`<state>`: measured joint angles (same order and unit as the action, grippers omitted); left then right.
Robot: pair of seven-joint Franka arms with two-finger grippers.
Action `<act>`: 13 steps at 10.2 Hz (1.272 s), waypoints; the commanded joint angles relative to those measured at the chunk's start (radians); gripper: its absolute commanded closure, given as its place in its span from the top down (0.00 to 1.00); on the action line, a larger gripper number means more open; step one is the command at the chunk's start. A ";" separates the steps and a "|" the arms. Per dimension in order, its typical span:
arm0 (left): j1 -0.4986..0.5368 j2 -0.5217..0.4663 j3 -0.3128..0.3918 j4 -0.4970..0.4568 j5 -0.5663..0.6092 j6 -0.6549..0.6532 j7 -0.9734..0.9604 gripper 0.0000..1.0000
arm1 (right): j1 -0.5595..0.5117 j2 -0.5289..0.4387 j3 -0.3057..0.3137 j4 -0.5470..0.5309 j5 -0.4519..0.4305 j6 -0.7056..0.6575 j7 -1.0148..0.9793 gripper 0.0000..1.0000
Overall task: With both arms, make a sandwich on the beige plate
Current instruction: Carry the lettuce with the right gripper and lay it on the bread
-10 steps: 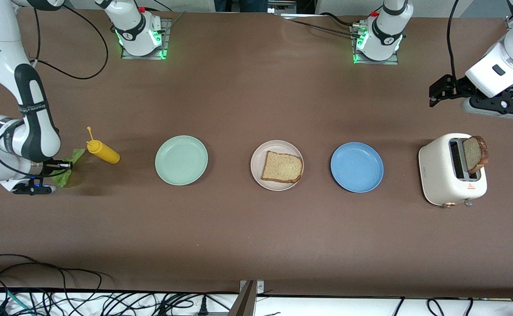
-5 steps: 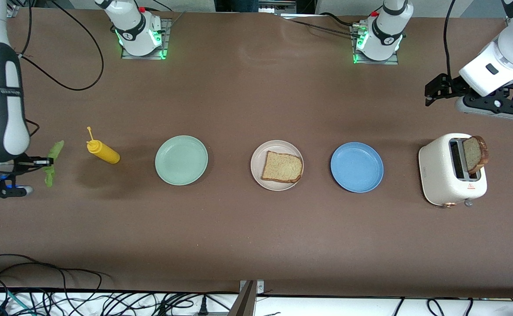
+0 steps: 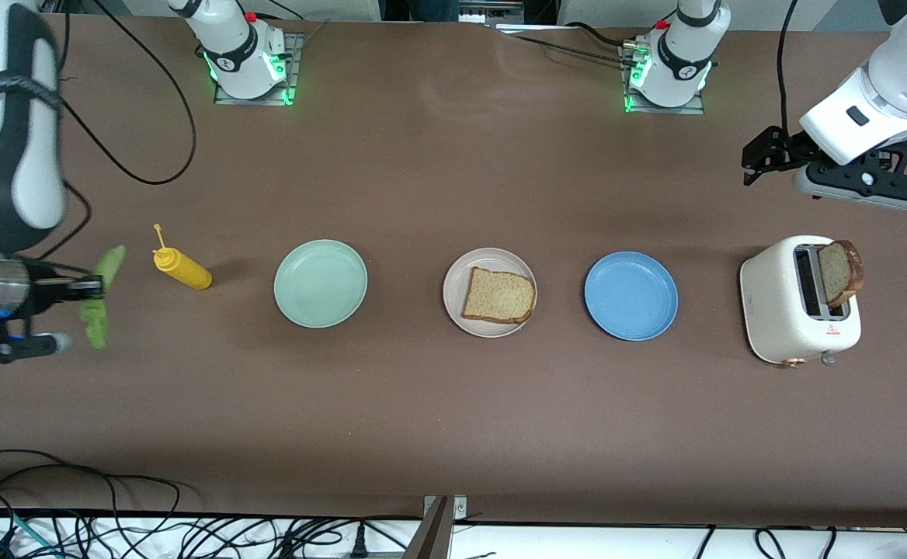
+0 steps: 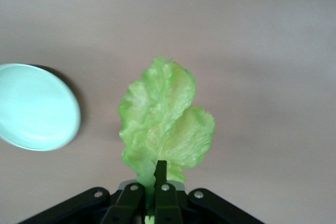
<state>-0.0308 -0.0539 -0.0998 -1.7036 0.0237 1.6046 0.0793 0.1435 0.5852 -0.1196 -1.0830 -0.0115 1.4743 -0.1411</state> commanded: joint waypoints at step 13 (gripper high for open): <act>0.012 0.011 -0.001 0.044 -0.001 -0.025 0.004 1.00 | 0.593 0.318 0.020 0.045 0.439 0.663 1.487 0.00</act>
<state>-0.0261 -0.0539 -0.0968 -1.6880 0.0237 1.6041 0.0797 0.7080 0.8618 -0.0998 -1.0662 0.4049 2.1179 1.2334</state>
